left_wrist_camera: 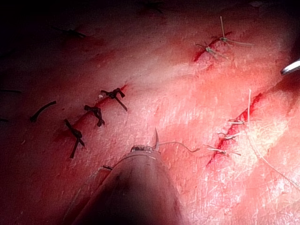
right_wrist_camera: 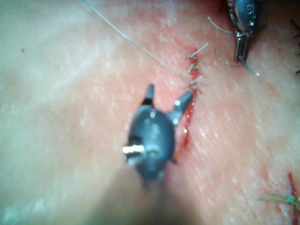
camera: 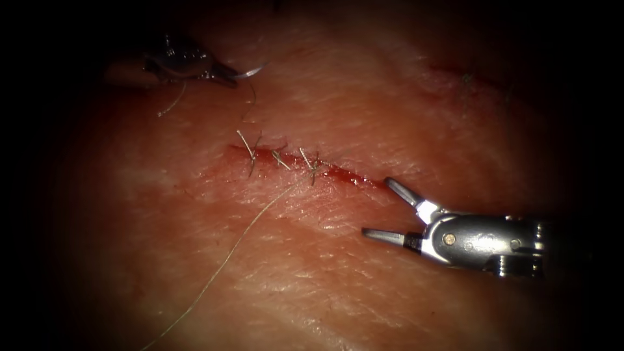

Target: Wound Closure

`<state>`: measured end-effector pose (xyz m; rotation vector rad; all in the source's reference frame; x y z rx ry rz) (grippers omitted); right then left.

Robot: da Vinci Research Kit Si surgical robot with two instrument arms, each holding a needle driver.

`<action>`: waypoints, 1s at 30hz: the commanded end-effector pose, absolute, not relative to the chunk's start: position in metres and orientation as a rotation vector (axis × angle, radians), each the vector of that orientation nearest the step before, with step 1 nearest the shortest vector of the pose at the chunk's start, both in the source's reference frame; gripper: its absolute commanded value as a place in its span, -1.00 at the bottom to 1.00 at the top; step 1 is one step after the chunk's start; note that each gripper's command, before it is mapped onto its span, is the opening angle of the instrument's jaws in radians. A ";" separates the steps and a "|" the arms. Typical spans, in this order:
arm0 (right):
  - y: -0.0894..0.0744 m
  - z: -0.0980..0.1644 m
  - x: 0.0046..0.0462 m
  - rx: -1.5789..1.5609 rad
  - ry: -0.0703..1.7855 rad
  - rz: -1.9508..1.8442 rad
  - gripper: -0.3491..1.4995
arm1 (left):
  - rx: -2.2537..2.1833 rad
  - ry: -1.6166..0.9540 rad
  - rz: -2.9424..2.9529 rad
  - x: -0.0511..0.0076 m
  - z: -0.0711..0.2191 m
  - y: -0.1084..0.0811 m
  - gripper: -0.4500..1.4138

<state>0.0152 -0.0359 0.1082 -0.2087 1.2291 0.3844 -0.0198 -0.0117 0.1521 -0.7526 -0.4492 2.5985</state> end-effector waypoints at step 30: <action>-0.029 0.106 0.0128 -0.013 1.192 0.379 0.49 | -1.637 -0.005 2.788 -0.0266 0.136 -0.021 -1.00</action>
